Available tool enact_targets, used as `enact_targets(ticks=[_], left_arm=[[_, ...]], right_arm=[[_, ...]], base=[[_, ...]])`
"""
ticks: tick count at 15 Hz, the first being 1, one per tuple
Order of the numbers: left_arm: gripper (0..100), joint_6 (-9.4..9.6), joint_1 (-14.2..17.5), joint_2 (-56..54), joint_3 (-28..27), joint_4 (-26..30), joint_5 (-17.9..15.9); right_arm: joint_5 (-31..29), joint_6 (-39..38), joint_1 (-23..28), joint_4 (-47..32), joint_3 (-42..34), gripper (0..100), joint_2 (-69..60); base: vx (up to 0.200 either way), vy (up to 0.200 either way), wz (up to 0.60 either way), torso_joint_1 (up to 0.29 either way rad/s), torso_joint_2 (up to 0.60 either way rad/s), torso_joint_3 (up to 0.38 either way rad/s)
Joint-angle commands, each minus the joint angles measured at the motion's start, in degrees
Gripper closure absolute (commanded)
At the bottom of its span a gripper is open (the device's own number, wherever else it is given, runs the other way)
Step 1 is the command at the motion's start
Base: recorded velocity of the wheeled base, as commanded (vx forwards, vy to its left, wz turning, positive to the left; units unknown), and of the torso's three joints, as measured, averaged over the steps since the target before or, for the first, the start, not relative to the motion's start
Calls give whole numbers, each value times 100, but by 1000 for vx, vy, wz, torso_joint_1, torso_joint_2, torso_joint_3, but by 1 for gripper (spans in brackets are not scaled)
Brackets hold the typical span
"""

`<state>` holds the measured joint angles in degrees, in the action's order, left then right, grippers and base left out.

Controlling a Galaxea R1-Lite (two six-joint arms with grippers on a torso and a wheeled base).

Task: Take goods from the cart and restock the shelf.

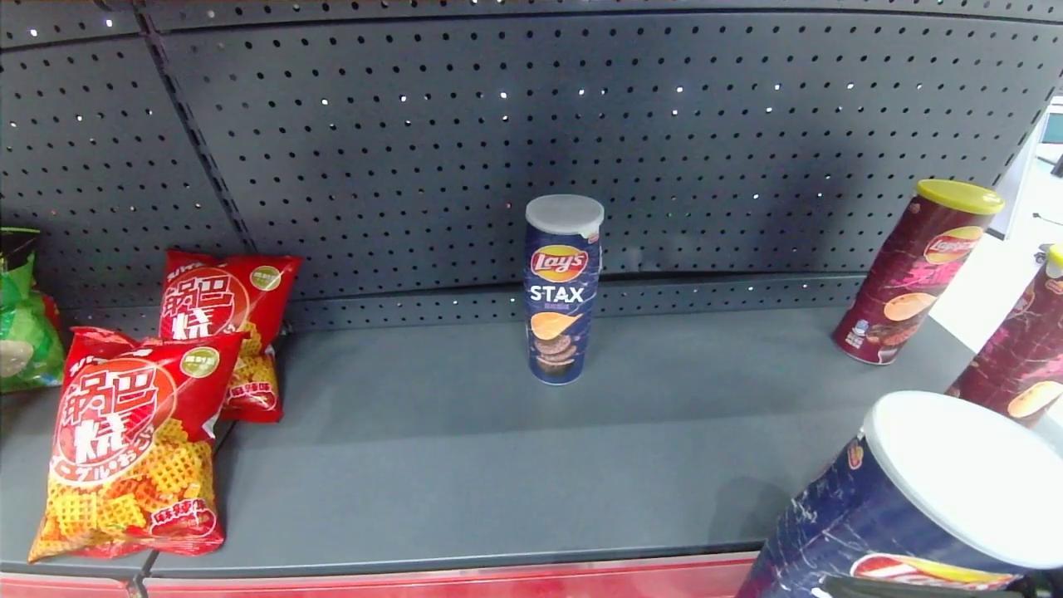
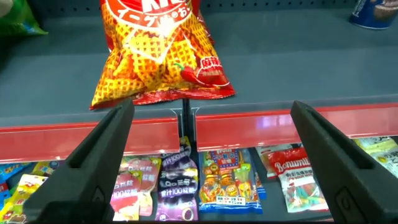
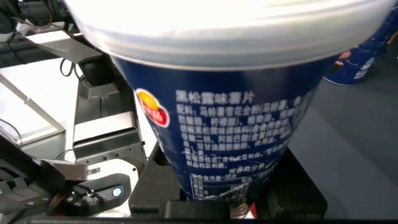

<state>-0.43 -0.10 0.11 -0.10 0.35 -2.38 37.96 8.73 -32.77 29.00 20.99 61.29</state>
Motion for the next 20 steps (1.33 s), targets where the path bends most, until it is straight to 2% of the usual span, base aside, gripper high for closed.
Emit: enact_targets(ticks=[1, 3, 4, 5, 6, 7, 8, 9, 10, 11, 13, 14, 15, 18, 19, 20], left_arm=[[0, -1, 1, -2, 1, 0, 0], [0, 8, 1, -11, 1, 0, -8], [0, 69, 1, -2, 1, -9, -44], [0, 254, 1, -2, -61, -53, -114], [0, 271, 1, 42, -289, -141, -202], [0, 245, -148, 1017, -1361, -290, -281], [0, 183, -535, 1668, -2179, -290, -316], [0, 183, -869, 2204, -2838, -194, -316], [0, 236, -1080, 2687, -3119, -220, -342], [0, 421, -1335, 3065, -3216, -334, -545], [0, 746, -1660, 3716, -3242, -571, -1028], [0, 851, -1739, 4173, -3251, -818, -1327], [0, 886, -1810, 4867, -3286, -1248, -1766], [0, 895, -1827, 6440, -3743, -2259, -2724], [0, 904, -1862, 6748, -3866, -2426, -2865], [0, 904, -2038, 7196, -4042, -2611, -2997]], right_arm=[[1, -3, -1, 9, 1, 100, -30], [1, -3, 7, 9, -7, 100, -56], [1, -3, 7, 9, -7, 100, -56], [1, -3, 7, 9, 1, 100, -30], [1, -12, 7, 9, 1, 100, -21], [1, -3, 7, 9, 1, 100, 5], [1, -3, 7, 9, 10, 100, 58], [10, -3, -1, 9, 37, 100, 67], [10, -3, 7, 9, 63, 100, 93], [10, -3, 7, 18, 89, 100, 111], [10, -20, 16, 9, 186, 100, 172], [10, -38, 16, 9, 239, 100, 207], [10, -64, 7, 9, 291, 100, 269], [18, -135, 16, 18, 388, 100, 357], [18, -170, 7, 18, 432, 100, 383], [18, -179, 7, 18, 485, 100, 427]], base=[[0, 0, 0, 0, 0, 0], [0, 0, 0, 0, 0, 0], [0, 0, 0, 0, 0, 0], [0, 0, 0, 0, 0, 0], [0, 0, 0, 0, 0, 0], [0, 0, 0, 0, 0, 0], [0, 0, 0, 0, 0, 0], [0, 0, 0, 0, 0, 0], [0, 0, 0, 0, 0, 0], [0, 0, 0, 0, 0, 0], [0, 0, 0, 0, 0, 0], [0, 0, 0, 0, 0, 0], [0, 0, 0, 0, 0, 0], [0, 0, 0, 0, 0, 0], [0, 0, 0, 0, 0, 0], [0, 0, 0, 0, 0, 0]])
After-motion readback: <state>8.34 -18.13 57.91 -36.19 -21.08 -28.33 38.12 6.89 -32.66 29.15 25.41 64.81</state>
